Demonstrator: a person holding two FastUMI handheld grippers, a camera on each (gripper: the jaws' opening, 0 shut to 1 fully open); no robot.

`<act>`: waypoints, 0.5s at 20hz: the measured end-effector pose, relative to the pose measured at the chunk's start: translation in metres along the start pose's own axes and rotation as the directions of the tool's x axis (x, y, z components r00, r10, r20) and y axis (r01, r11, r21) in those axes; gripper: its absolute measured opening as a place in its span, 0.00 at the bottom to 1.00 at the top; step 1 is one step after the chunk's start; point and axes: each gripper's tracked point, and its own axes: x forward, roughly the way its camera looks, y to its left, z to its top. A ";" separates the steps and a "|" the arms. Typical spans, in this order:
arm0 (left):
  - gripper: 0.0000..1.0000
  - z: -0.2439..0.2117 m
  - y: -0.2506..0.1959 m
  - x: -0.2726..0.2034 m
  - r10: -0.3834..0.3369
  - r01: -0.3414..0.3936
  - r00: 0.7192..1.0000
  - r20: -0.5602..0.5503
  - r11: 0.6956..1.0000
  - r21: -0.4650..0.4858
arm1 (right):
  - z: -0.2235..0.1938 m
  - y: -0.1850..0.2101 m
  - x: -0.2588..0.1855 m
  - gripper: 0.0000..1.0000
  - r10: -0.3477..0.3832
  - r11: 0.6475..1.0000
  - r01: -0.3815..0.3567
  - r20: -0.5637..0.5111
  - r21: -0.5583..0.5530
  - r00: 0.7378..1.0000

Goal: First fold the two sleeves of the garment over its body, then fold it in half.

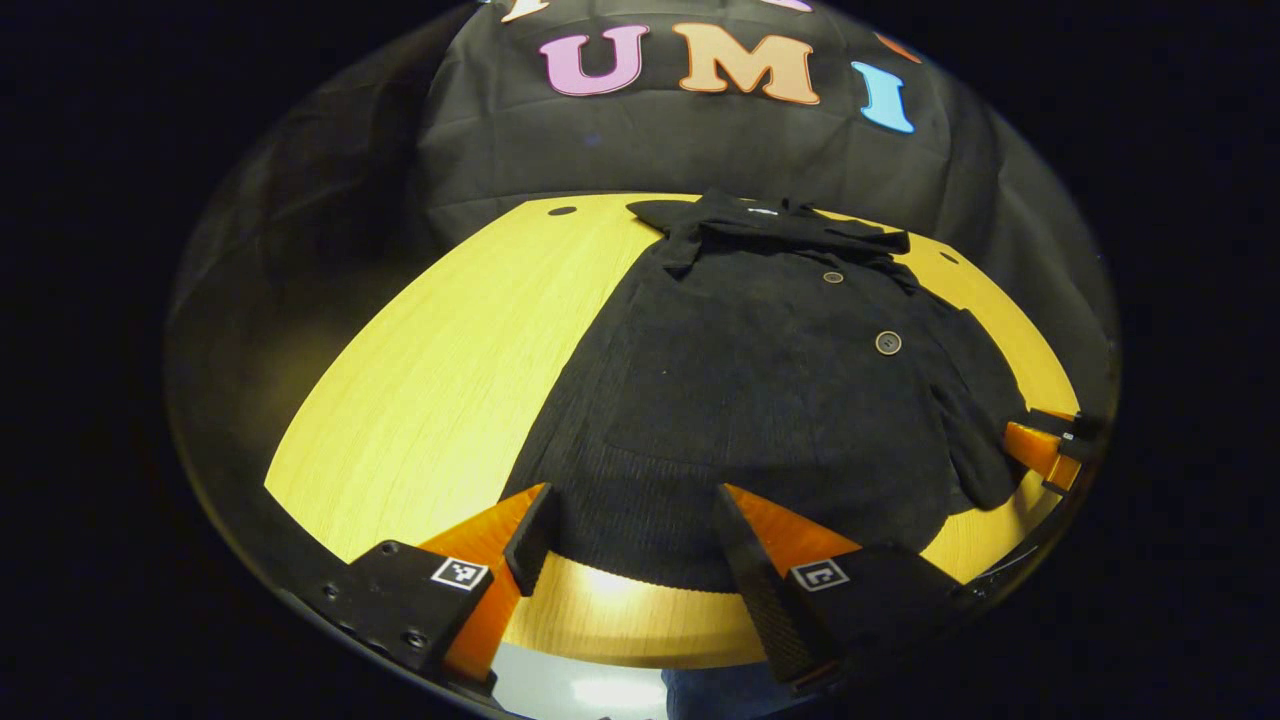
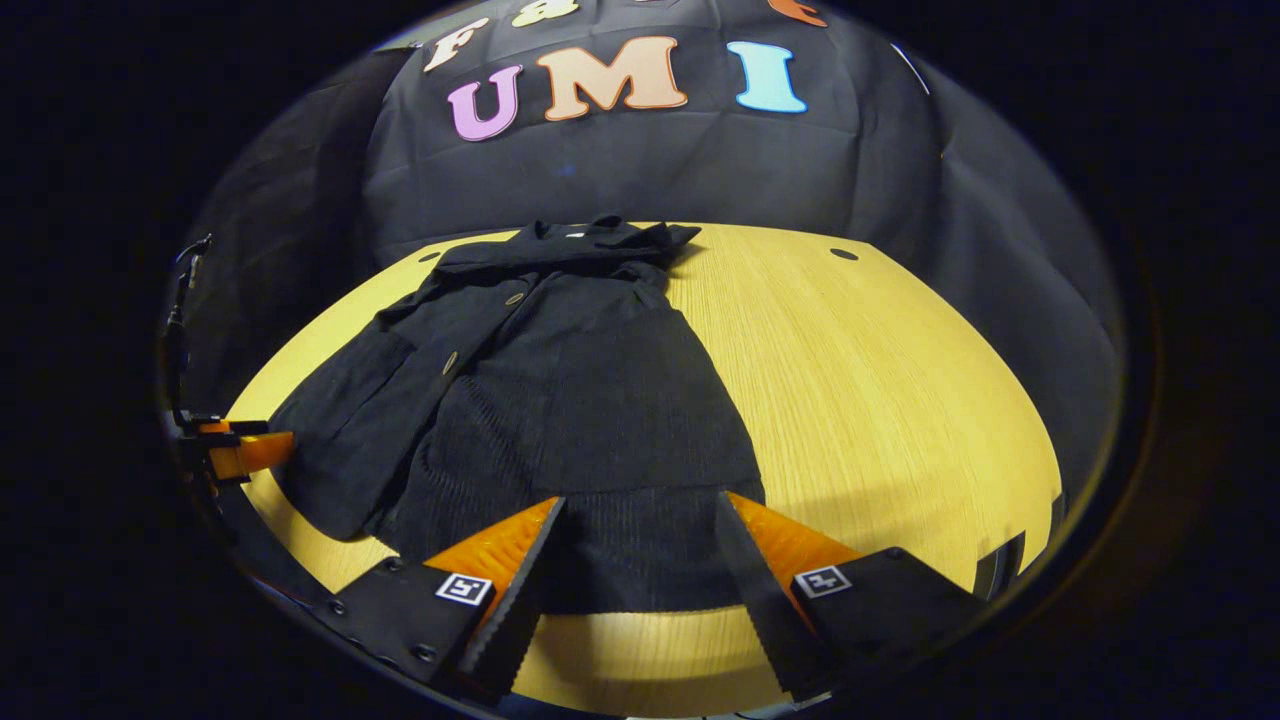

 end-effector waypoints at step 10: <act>0.08 0.002 -0.016 0.003 -0.084 0.084 0.996 -0.027 0.996 0.013 | 0.001 0.027 0.001 0.13 0.096 0.995 -0.096 -0.038 -0.012 0.995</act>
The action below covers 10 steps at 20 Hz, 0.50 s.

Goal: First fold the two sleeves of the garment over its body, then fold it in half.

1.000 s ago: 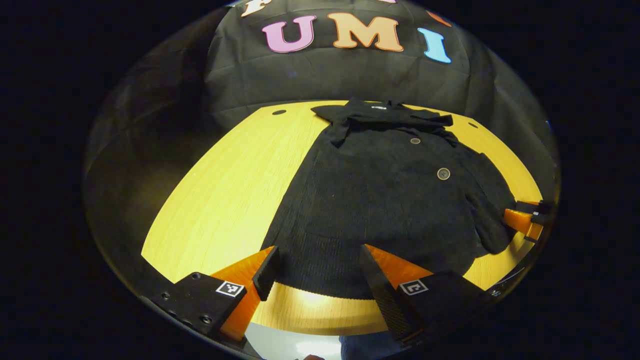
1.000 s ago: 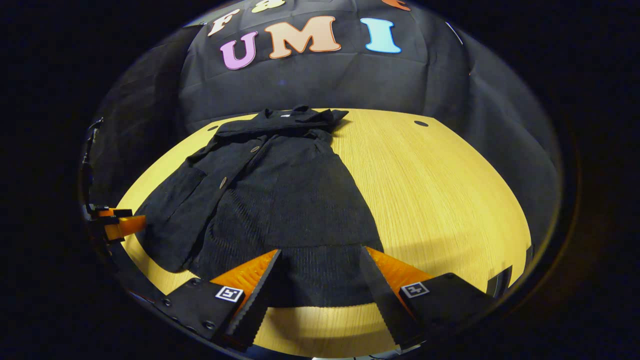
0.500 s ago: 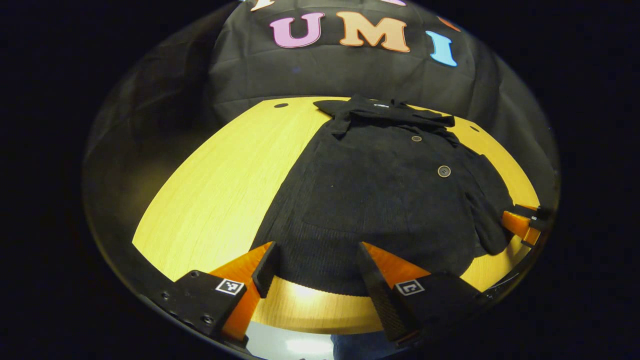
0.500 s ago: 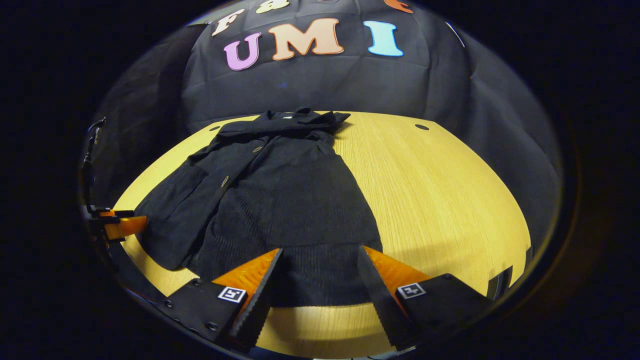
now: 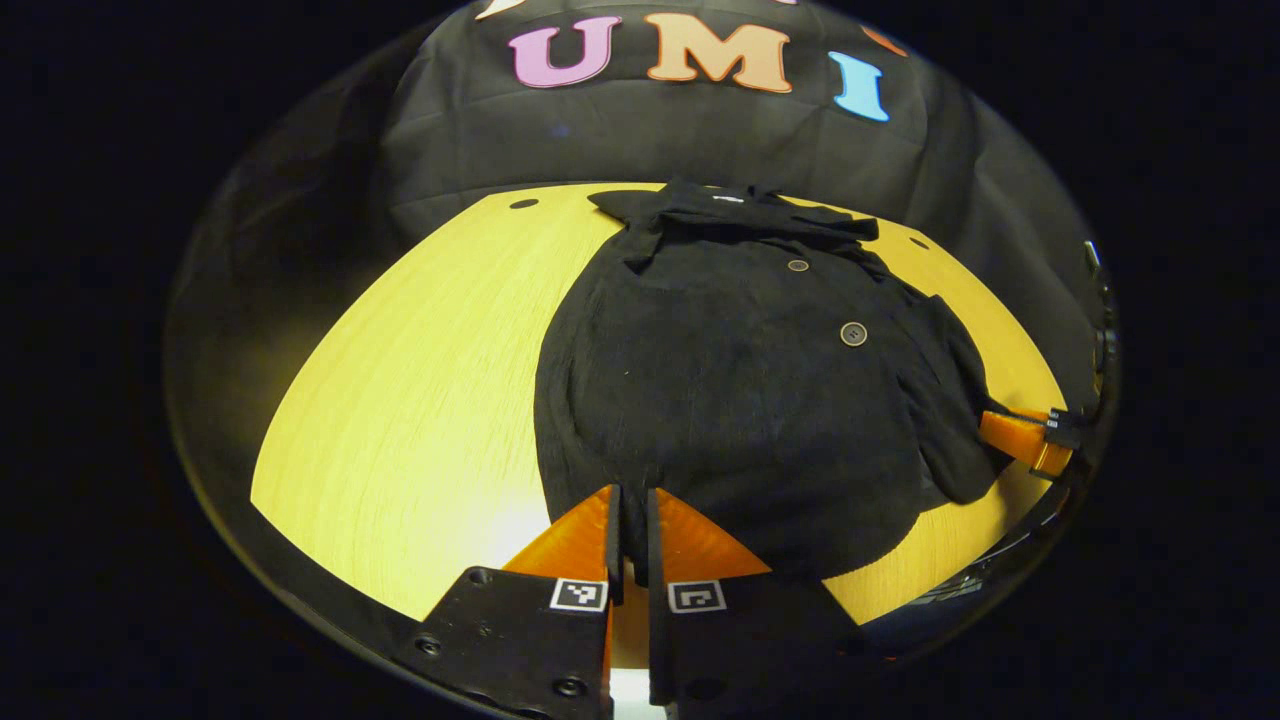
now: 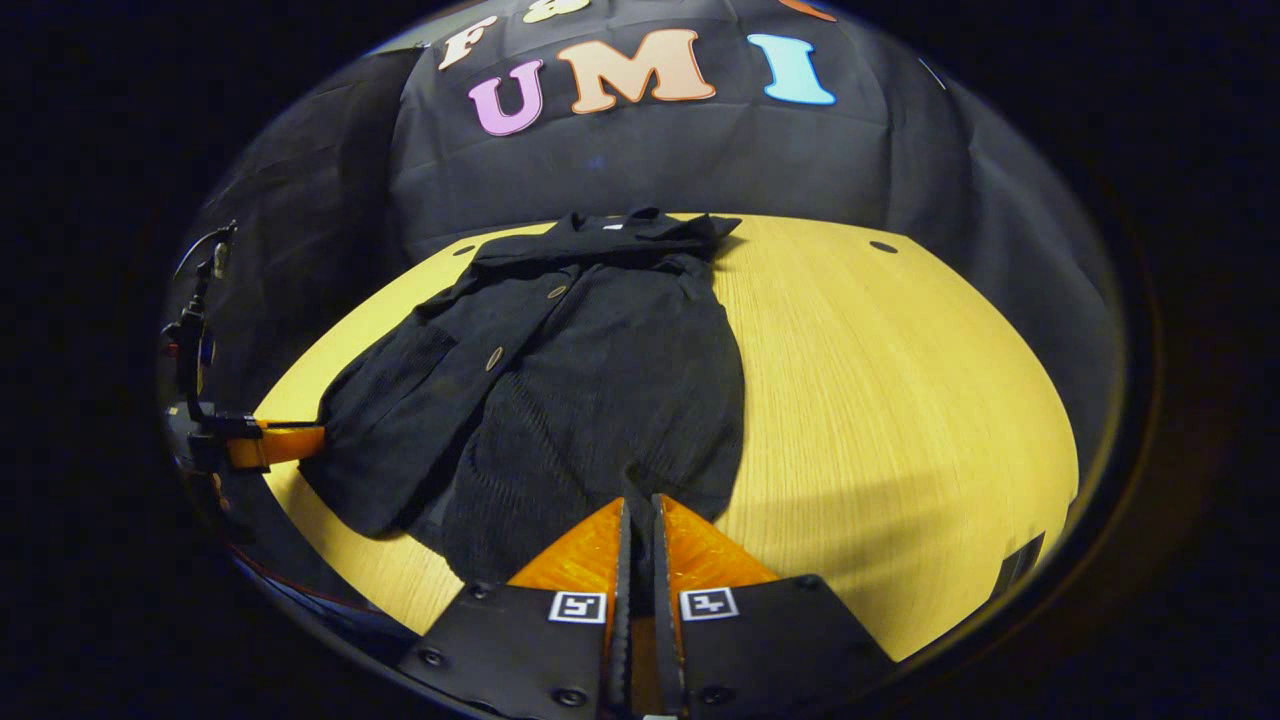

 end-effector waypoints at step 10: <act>0.00 0.006 0.000 0.001 -0.007 0.007 0.999 -0.041 1.000 -0.006 | 0.013 0.005 -0.005 0.02 -0.019 1.000 0.019 -0.021 0.017 1.000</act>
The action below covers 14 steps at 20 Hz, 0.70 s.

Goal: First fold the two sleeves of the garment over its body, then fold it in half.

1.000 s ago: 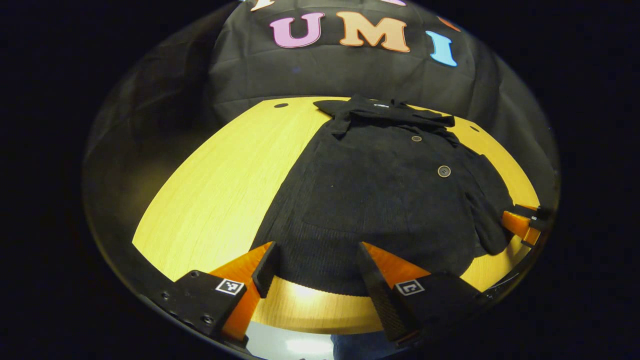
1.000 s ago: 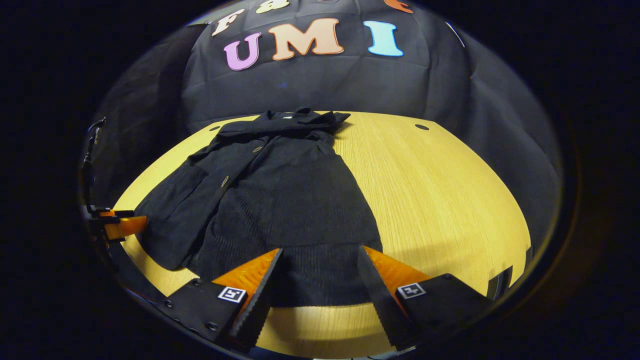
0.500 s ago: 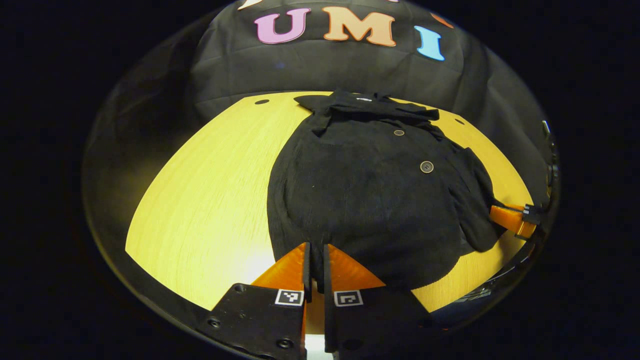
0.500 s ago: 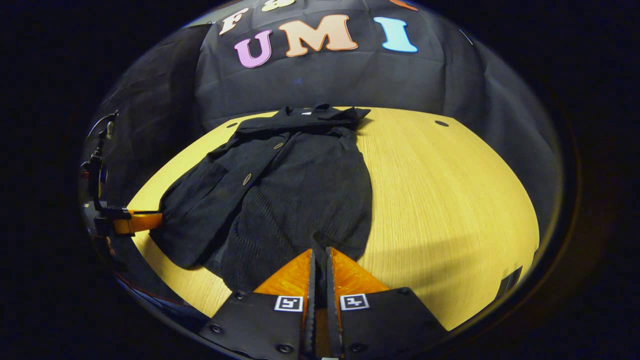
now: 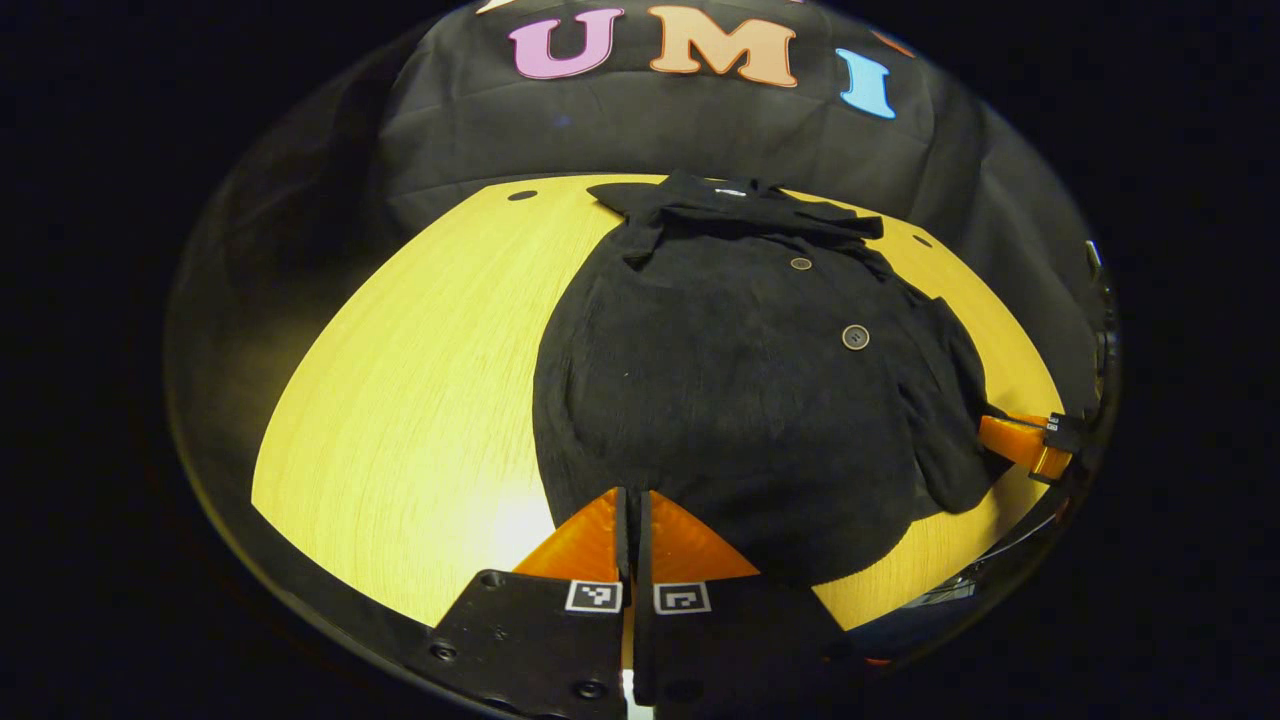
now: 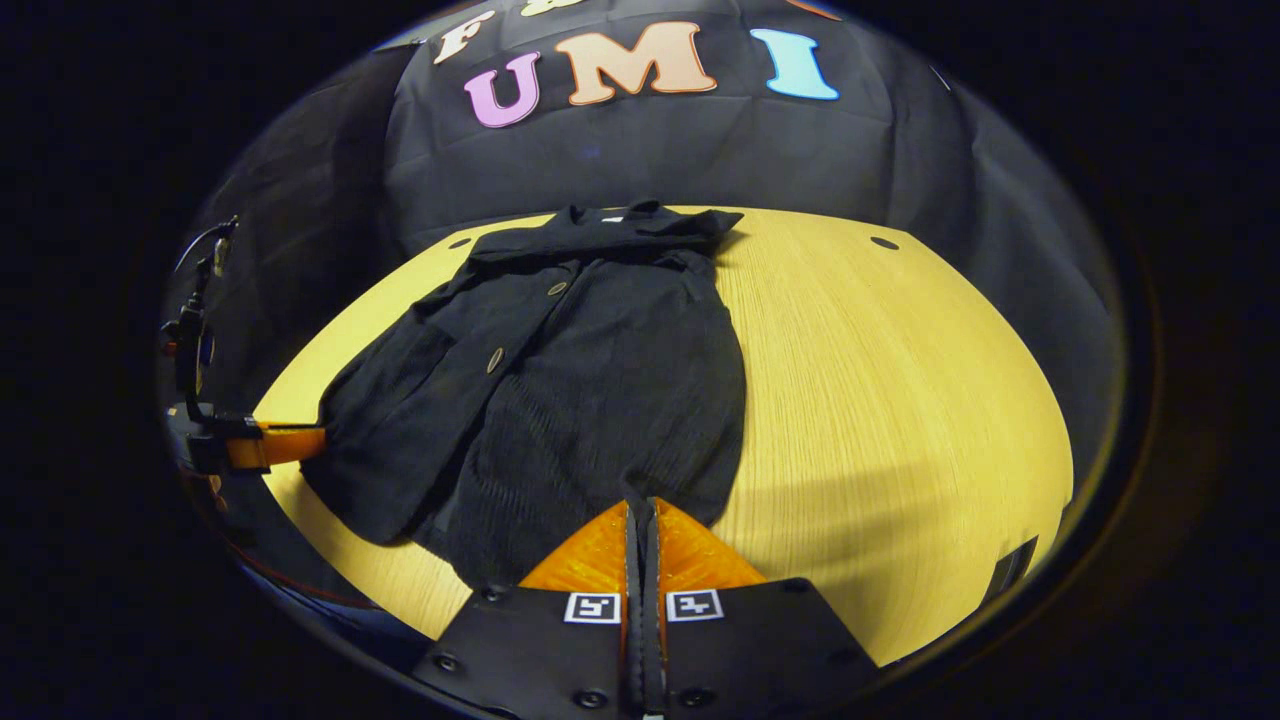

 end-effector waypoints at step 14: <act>0.00 0.149 -0.015 0.002 -0.158 0.149 0.962 0.224 0.987 0.053 | 0.127 0.008 -0.011 0.02 -0.028 0.999 0.035 0.183 -0.035 0.983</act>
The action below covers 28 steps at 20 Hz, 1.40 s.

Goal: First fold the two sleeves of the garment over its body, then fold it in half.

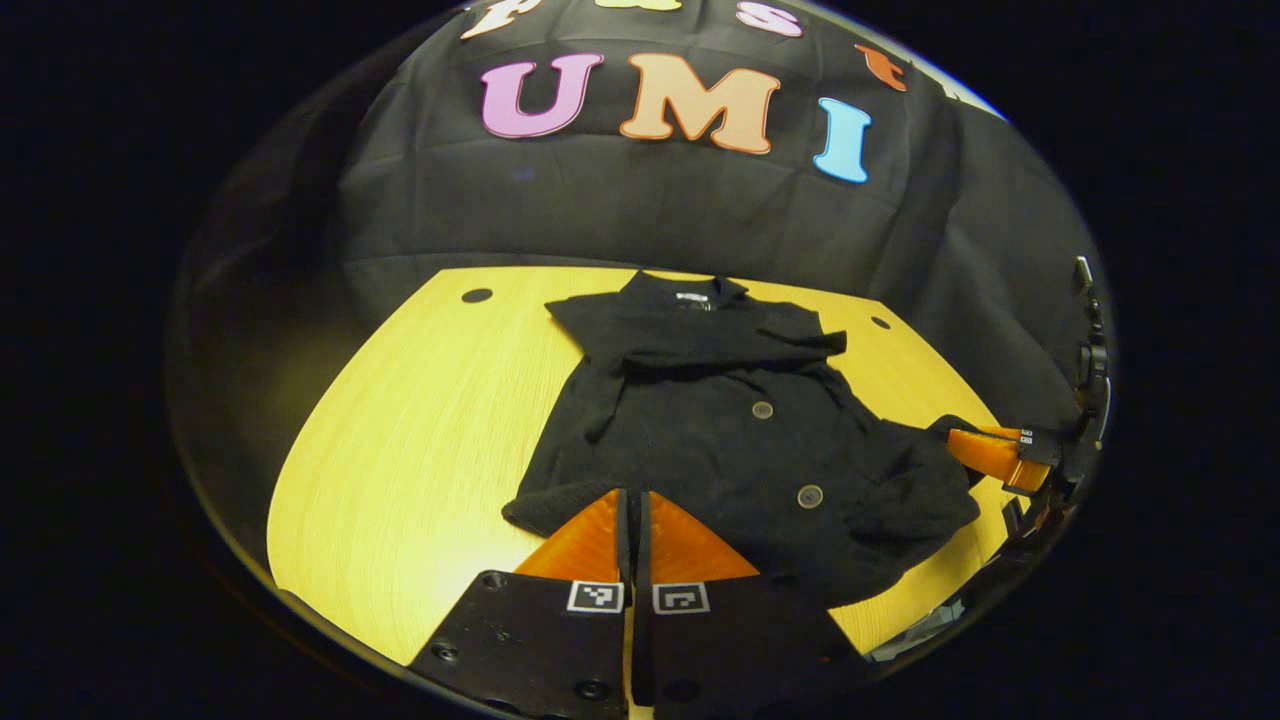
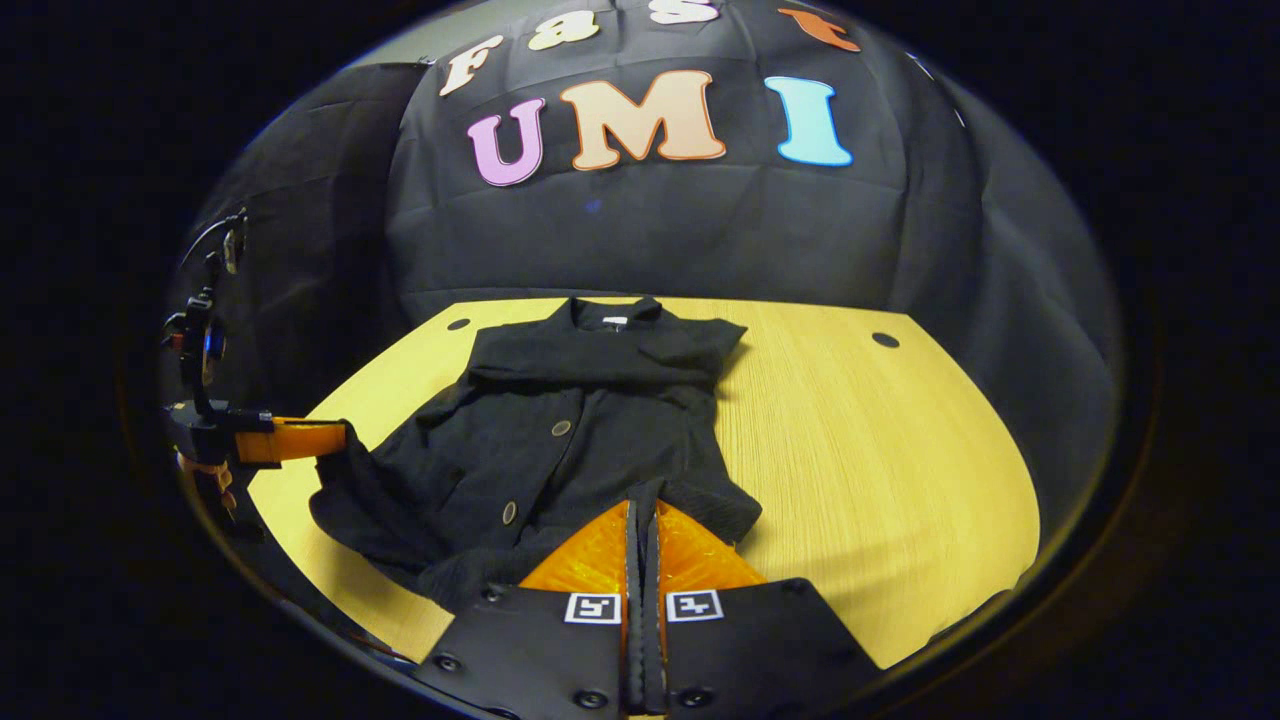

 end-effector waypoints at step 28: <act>0.00 0.205 0.033 0.124 0.151 -0.115 0.943 0.297 0.984 -0.135 | 0.216 -0.053 0.126 0.02 0.008 0.998 -0.020 0.194 0.058 0.981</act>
